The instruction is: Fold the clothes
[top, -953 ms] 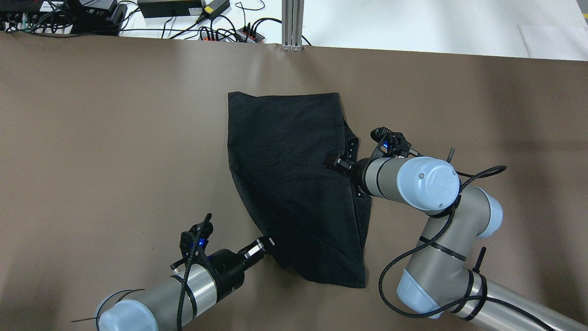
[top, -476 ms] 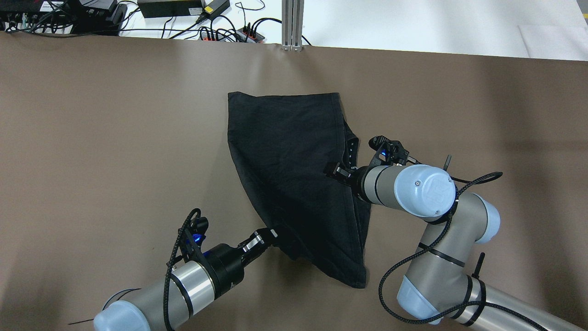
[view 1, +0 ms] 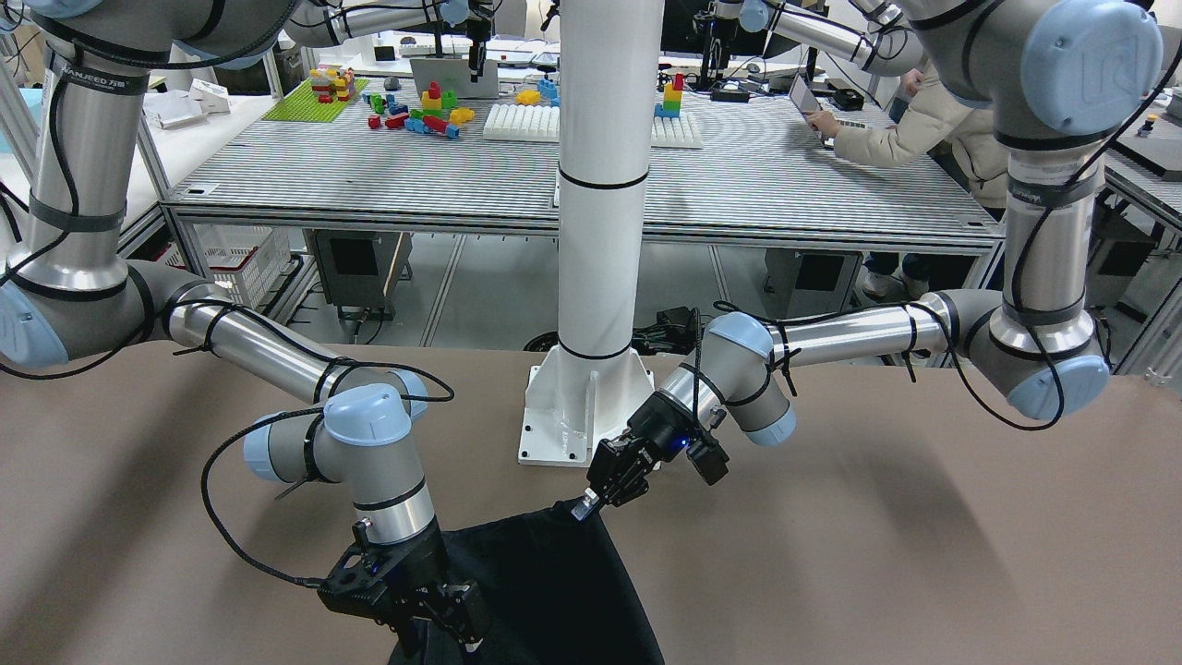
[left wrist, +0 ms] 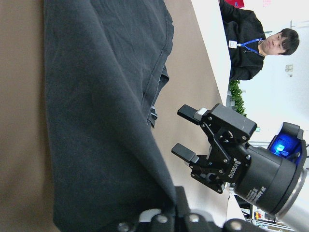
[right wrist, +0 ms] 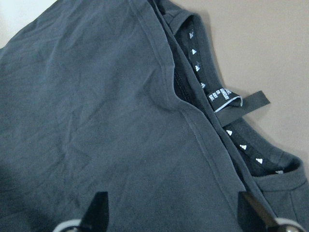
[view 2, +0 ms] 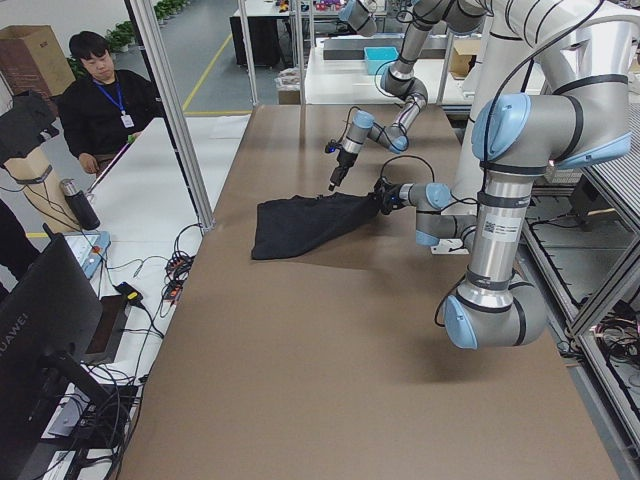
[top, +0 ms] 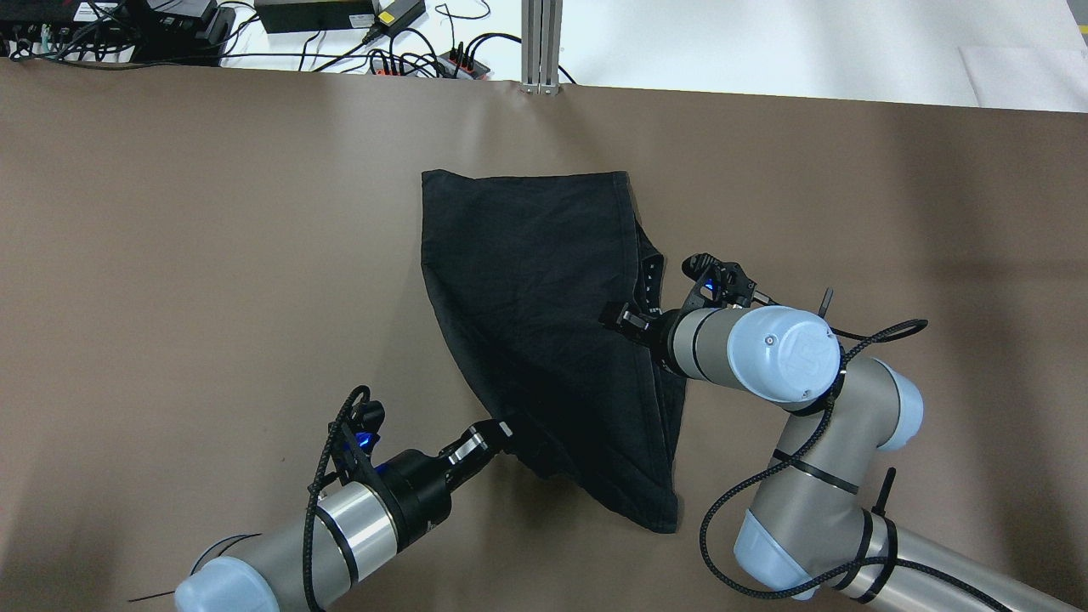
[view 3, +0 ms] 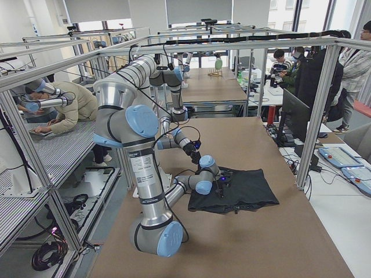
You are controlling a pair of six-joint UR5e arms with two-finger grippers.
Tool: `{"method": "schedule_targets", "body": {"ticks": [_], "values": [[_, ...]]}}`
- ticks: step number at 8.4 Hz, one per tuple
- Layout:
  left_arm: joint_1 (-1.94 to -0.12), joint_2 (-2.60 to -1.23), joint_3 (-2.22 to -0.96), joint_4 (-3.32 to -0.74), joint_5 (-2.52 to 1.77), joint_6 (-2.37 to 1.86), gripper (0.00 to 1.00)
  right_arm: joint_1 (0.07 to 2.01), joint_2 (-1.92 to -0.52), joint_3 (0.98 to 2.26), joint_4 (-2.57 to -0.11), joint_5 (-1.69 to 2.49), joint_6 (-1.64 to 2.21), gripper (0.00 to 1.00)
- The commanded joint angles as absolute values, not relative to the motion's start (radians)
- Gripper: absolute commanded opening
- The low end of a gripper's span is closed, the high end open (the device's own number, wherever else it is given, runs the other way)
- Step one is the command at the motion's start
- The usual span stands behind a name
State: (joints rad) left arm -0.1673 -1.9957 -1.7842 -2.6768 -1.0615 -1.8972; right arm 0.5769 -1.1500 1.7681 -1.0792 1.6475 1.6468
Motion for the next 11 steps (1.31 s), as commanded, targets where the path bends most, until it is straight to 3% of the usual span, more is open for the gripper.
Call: {"method": "schedule_targets", "body": {"ticks": [1, 11], "values": [[-0.167, -1.996, -1.786, -2.677, -1.062, -1.899, 0.00, 0.577, -1.149, 1.770, -1.078, 1.647, 1.649, 0.94], [-0.169, -1.994, -1.786, -2.680, -1.069, -1.904, 0.00, 0.575, -1.152, 1.760, -1.081, 1.647, 1.631, 0.94]]}}
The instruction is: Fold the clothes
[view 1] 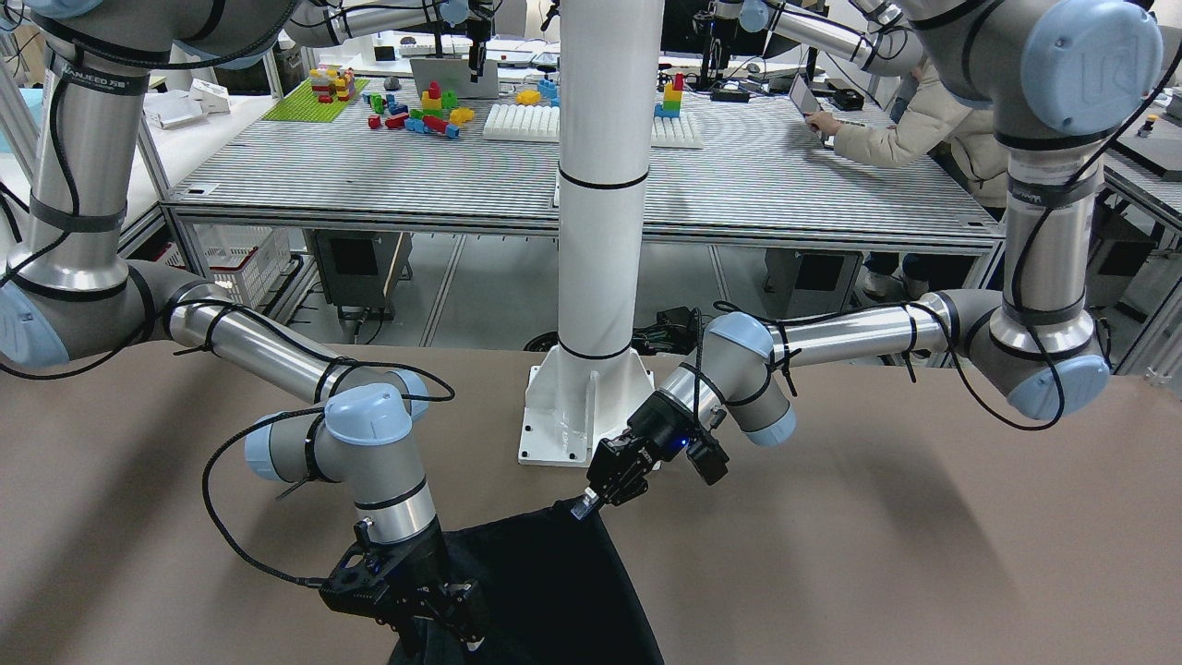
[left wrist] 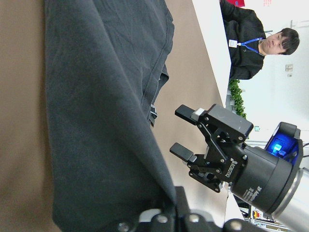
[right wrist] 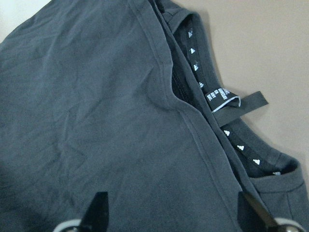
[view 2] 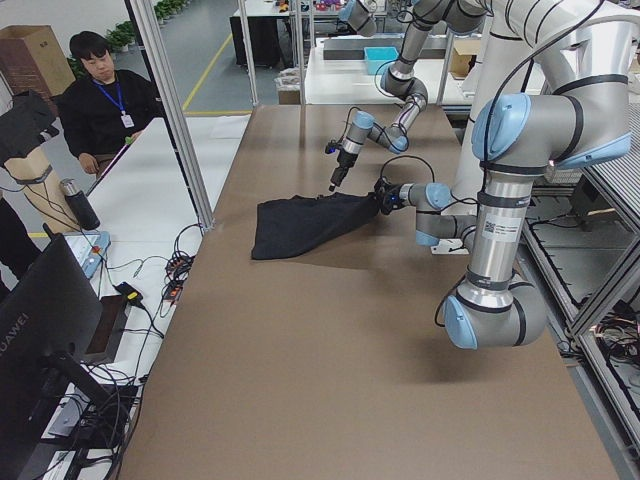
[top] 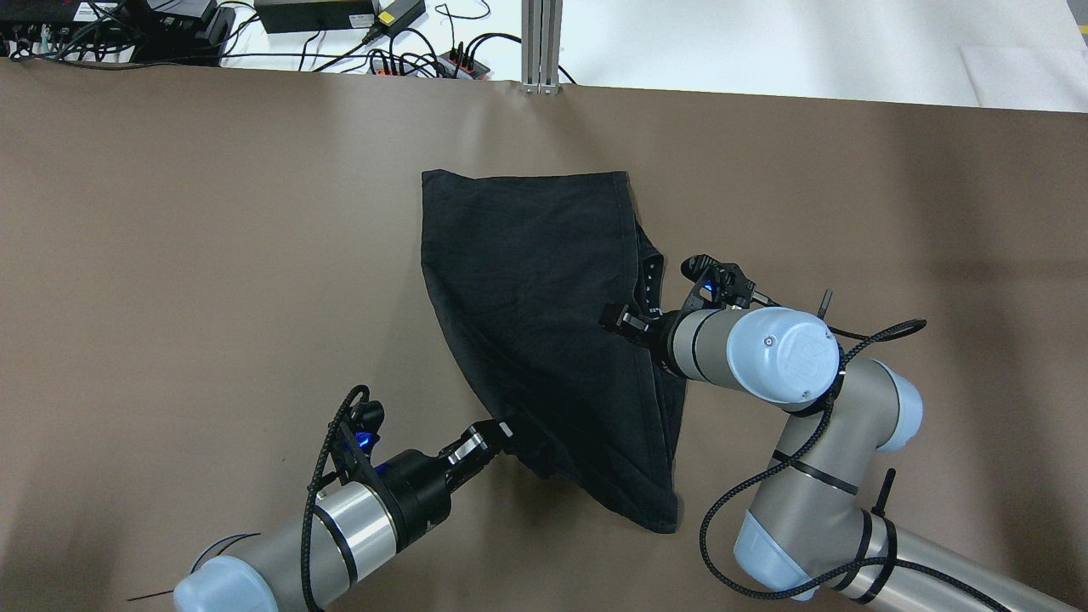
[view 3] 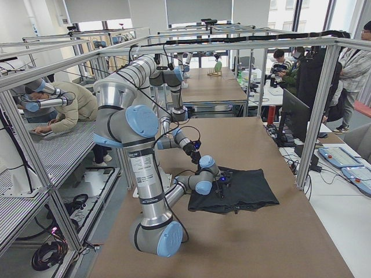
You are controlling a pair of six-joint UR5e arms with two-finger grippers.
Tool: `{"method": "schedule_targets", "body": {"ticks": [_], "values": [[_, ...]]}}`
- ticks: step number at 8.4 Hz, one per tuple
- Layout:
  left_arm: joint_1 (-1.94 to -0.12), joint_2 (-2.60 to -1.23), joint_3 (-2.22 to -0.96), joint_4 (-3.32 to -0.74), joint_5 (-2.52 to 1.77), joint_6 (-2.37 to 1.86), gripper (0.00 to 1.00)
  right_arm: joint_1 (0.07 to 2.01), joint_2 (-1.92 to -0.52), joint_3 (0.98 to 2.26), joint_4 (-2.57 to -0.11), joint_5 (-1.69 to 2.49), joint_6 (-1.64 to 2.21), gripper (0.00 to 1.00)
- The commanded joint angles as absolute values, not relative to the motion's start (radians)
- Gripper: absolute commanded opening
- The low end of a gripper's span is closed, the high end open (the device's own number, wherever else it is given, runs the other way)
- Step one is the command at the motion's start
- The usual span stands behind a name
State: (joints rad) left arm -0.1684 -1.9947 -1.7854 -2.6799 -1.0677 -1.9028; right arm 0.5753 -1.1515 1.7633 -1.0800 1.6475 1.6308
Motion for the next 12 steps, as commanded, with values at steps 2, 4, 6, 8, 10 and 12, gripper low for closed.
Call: {"method": "schedule_targets", "body": {"ticks": [2, 4, 6, 8, 10, 12], "values": [[-0.167, -1.994, -1.786, -2.680, -1.072, -1.904, 0.00, 0.575, -1.152, 1.761, -1.081, 1.647, 1.632, 0.94], [-0.167, -1.994, -1.786, -2.680, -1.072, -1.904, 0.00, 0.575, -1.160, 1.761, -1.078, 1.647, 1.632, 0.94], [-0.167, -1.990, -1.786, -2.680, -1.072, -1.904, 0.00, 0.577, -1.204, 1.744, -1.086, 1.646, 1.614, 0.94], [-0.163, -1.987, -1.784, -2.680, -1.071, -1.904, 0.00, 0.584, -1.258, 1.721, -1.037, 1.646, 1.529, 0.94], [-0.161, -1.990, -1.793, -2.680, -1.077, -1.904, 0.00, 0.577, -1.241, 1.730, -1.034, 1.651, 1.532, 0.94], [-0.163, -1.955, -1.790, -2.681, -1.065, -1.904, 0.00, 0.566, -1.236, 1.732, -1.028, 1.651, 1.503, 0.94]]}}
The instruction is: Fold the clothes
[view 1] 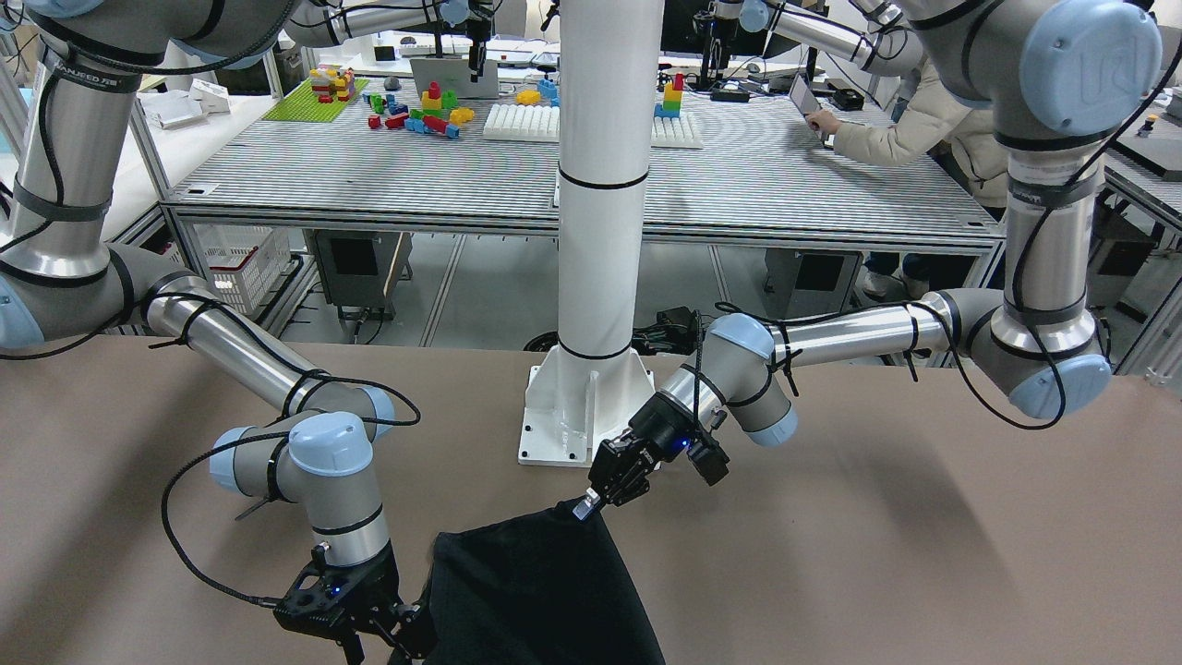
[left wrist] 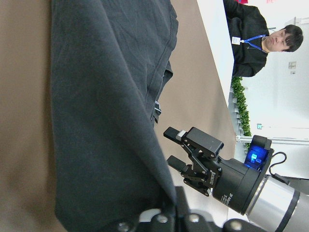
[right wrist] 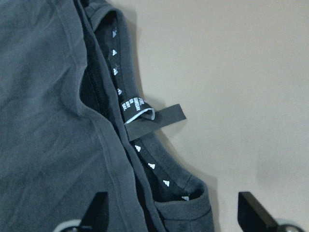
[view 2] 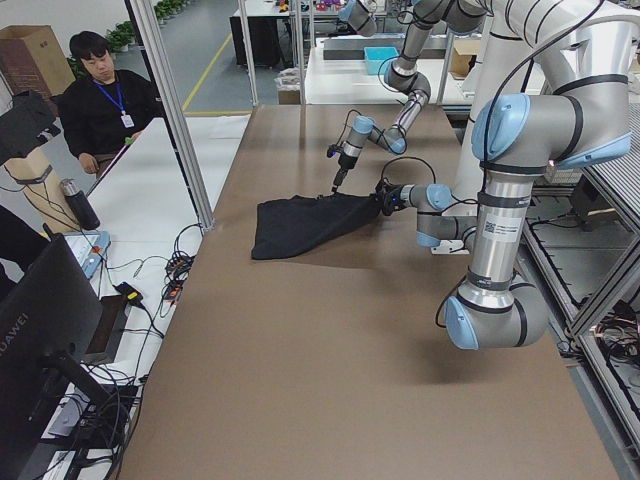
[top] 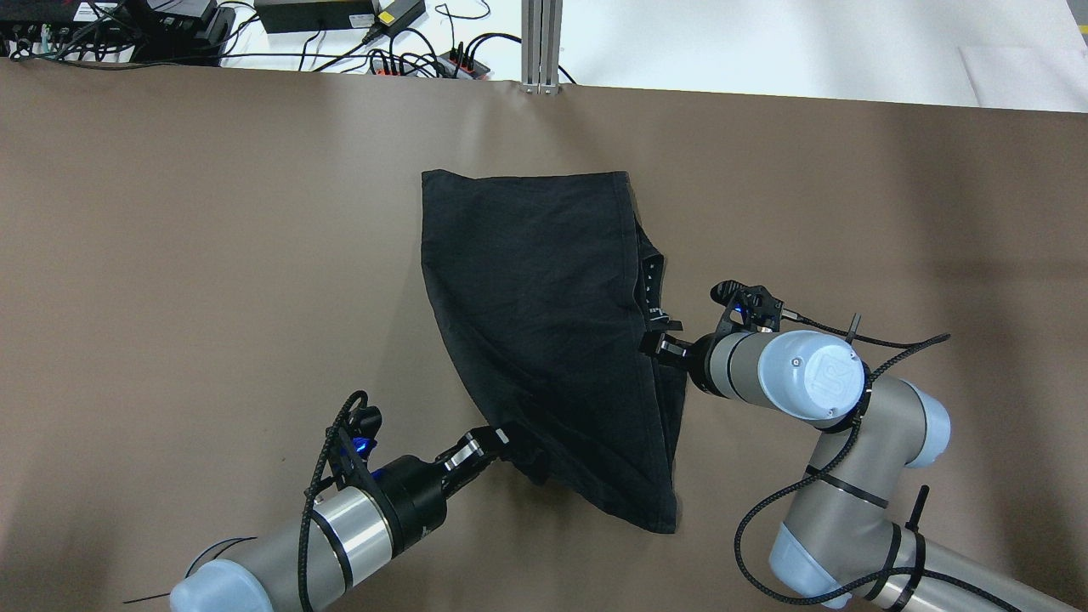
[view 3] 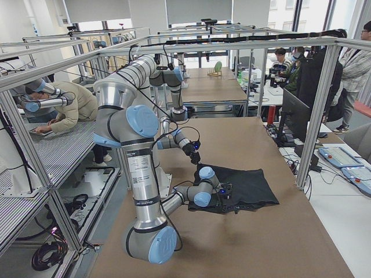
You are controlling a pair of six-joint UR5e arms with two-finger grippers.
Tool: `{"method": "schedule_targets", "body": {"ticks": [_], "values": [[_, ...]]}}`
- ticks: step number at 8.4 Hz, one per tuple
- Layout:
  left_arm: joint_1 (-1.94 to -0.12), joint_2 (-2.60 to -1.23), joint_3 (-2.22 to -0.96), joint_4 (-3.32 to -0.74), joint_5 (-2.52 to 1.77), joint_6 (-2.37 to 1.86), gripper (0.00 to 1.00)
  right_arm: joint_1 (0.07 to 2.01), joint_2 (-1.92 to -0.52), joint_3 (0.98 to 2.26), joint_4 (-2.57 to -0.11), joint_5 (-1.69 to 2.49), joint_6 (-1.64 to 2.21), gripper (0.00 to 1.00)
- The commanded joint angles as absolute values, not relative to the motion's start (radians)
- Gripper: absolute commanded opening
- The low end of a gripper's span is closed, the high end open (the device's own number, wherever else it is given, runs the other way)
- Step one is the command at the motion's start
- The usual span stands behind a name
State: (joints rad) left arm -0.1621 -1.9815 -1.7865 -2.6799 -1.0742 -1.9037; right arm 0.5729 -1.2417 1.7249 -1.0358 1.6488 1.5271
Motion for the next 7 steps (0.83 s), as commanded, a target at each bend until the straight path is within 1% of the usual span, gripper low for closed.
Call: {"method": "schedule_targets", "body": {"ticks": [1, 4, 5, 7], "values": [[-0.166, -1.939, -1.799, -2.681, -1.065, -1.904, 0.00, 0.566, -1.235, 1.736, -1.025, 1.654, 1.502, 0.94], [-0.161, -1.927, -1.787, -2.680, -1.028, -1.904, 0.00, 0.563, -1.236, 1.739, -1.022, 1.651, 1.466, 0.94], [-0.149, -1.927, -1.786, -2.680, -1.026, -1.904, 0.00, 0.564, -1.246, 1.756, -1.022, 1.649, 1.476, 0.94], [-0.109, -1.943, -1.779, -2.678, -1.031, -1.904, 0.00, 0.564, -1.244, 1.746, -1.025, 1.647, 1.462, 0.94]]}}
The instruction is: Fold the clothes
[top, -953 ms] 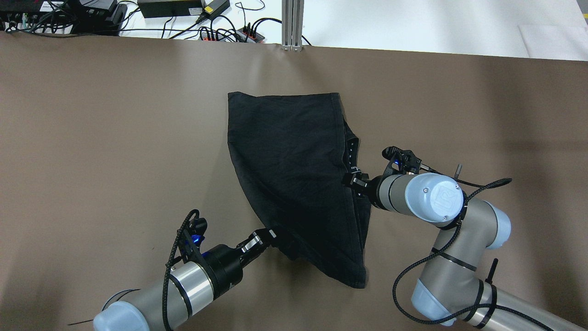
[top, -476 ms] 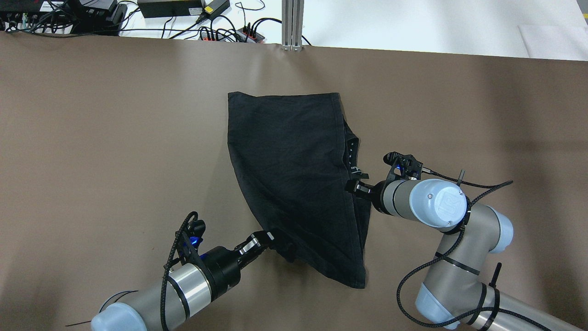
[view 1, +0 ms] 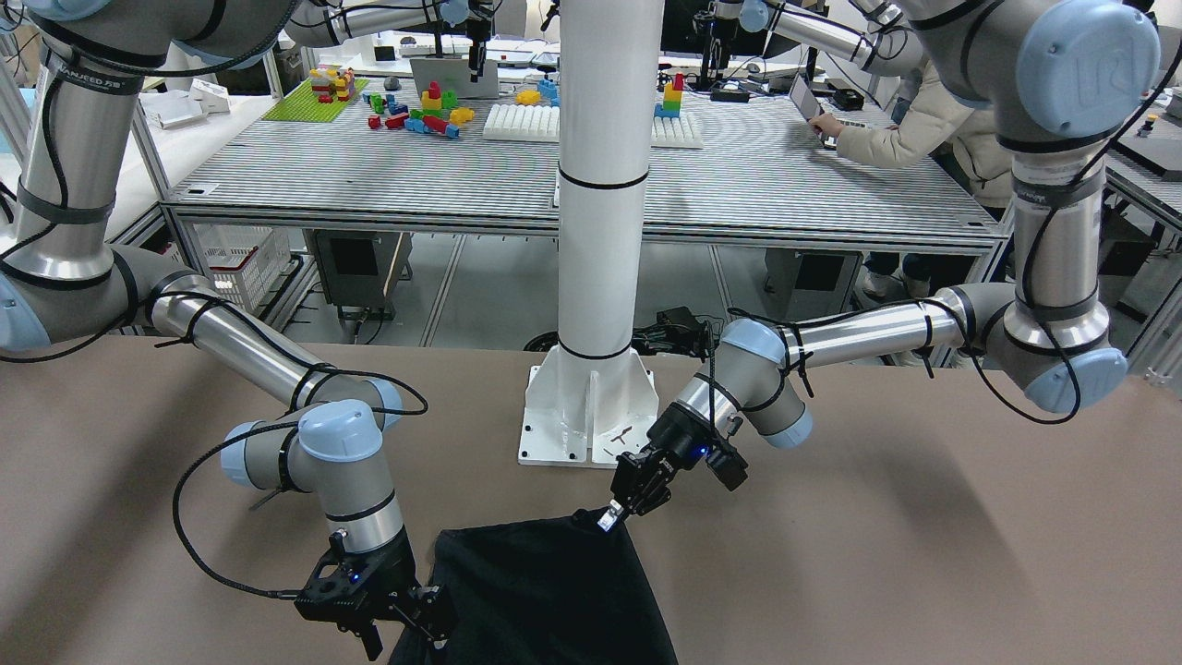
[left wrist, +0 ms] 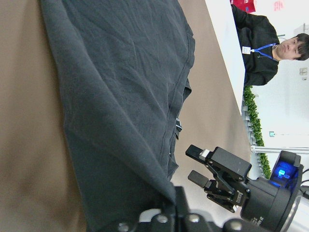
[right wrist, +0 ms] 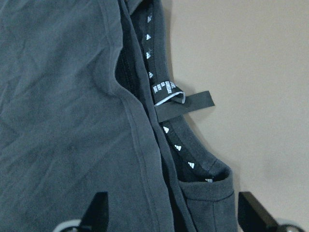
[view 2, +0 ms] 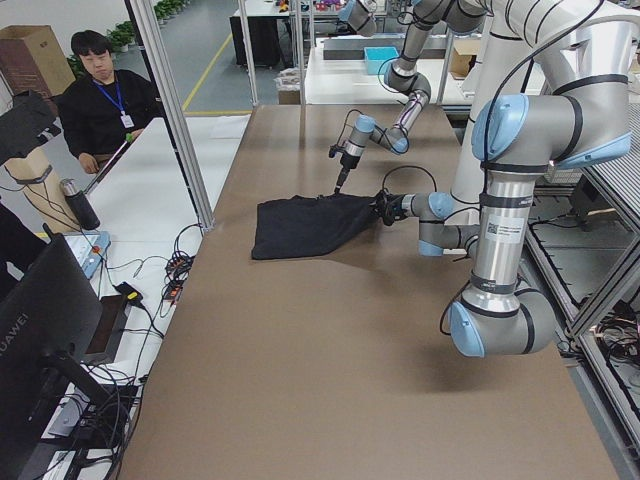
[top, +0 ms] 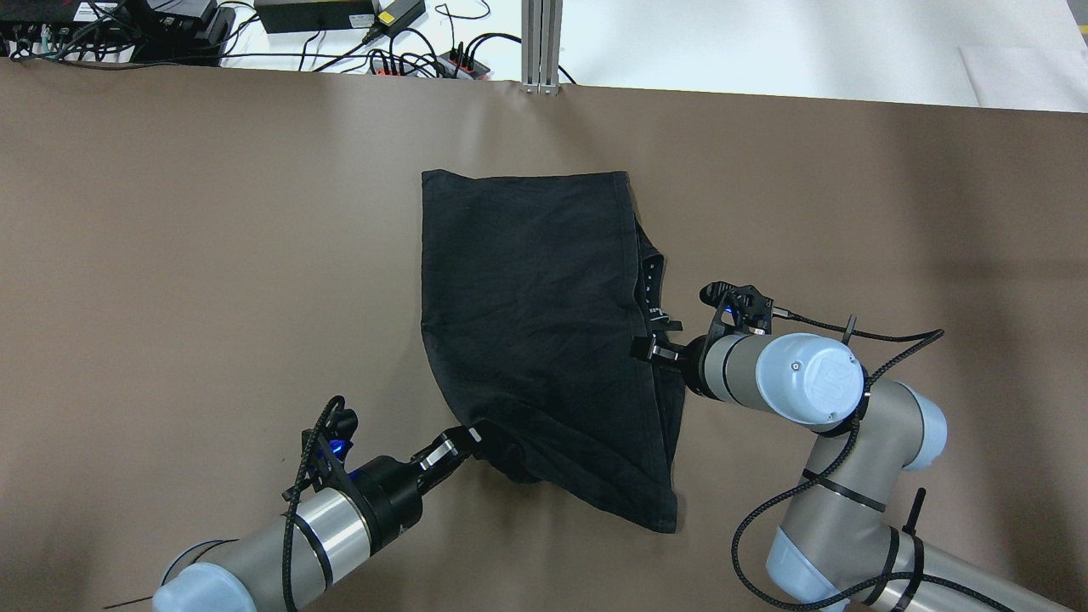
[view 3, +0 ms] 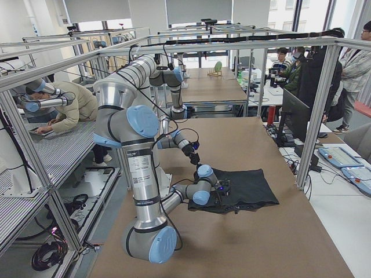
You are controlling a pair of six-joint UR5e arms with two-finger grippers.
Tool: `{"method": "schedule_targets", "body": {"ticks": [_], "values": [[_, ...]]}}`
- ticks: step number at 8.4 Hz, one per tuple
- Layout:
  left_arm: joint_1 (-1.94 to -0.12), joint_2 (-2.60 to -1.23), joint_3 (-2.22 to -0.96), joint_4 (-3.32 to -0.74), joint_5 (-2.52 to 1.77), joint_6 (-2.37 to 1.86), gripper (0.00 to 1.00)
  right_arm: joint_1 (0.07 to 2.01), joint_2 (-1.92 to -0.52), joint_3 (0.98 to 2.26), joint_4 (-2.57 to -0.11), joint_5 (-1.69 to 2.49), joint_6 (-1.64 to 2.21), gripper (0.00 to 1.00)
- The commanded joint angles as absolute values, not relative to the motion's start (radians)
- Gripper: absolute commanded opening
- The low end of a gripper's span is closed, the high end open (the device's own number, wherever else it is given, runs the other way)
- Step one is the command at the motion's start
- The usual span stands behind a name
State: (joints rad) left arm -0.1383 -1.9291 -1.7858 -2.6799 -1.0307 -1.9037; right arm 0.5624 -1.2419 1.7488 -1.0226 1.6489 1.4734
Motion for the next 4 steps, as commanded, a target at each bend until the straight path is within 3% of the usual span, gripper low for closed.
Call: {"method": "schedule_targets", "body": {"ticks": [1, 4], "values": [[-0.098, -1.947, -1.779, -2.680, -1.038, -1.904, 0.00, 0.577, -1.243, 1.752, -1.025, 1.655, 1.462, 0.94], [-0.098, -1.960, -1.732, -2.680, -1.057, -1.899, 0.00, 0.578, -1.262, 1.752, -1.023, 1.648, 1.476, 0.94]]}}
